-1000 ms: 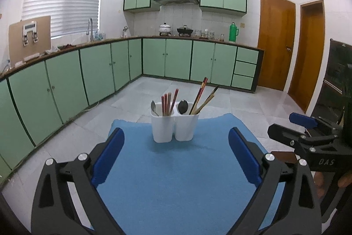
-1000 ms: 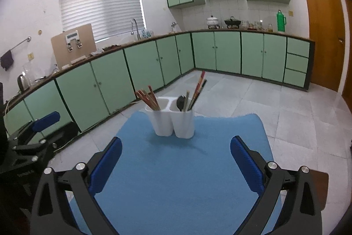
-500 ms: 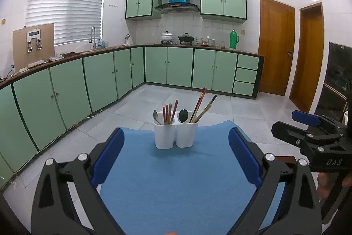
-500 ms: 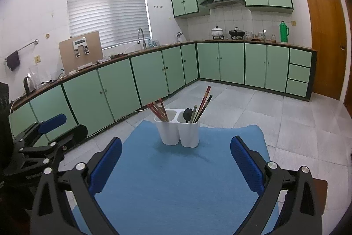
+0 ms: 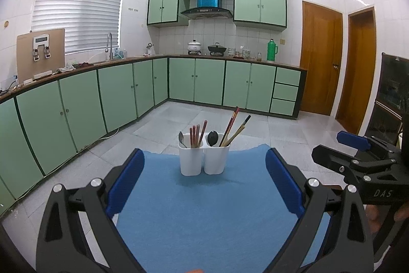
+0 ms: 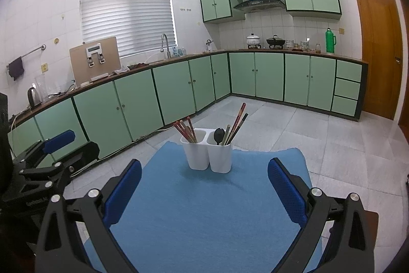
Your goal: Organize utensils
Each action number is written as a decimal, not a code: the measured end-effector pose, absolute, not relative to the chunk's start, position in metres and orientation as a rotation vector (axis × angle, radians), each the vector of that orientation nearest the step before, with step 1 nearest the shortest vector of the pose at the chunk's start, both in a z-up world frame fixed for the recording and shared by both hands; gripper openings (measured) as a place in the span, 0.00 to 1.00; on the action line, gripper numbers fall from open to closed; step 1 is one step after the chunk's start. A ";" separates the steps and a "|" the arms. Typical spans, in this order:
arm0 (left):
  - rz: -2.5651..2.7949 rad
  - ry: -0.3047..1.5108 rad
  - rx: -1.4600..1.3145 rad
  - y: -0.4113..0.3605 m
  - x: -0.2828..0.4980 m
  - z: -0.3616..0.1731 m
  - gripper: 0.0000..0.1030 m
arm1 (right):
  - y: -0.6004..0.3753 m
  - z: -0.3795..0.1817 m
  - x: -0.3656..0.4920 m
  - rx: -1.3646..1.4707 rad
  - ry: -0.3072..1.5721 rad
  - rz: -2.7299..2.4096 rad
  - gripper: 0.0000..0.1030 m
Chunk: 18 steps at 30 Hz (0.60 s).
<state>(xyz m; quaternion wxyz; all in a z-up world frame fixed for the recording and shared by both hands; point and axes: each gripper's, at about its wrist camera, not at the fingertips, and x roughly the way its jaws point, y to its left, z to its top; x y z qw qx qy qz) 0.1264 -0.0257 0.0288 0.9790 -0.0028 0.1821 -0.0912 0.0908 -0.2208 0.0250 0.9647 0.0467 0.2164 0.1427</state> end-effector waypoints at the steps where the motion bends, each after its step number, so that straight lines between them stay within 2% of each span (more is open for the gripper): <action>1: -0.183 0.366 -0.005 -0.026 0.126 0.029 0.90 | -0.221 0.025 0.091 0.094 0.438 0.289 0.94; 18: -0.182 0.364 -0.004 -0.025 0.124 0.029 0.90 | -0.221 0.025 0.090 0.090 0.439 0.287 0.94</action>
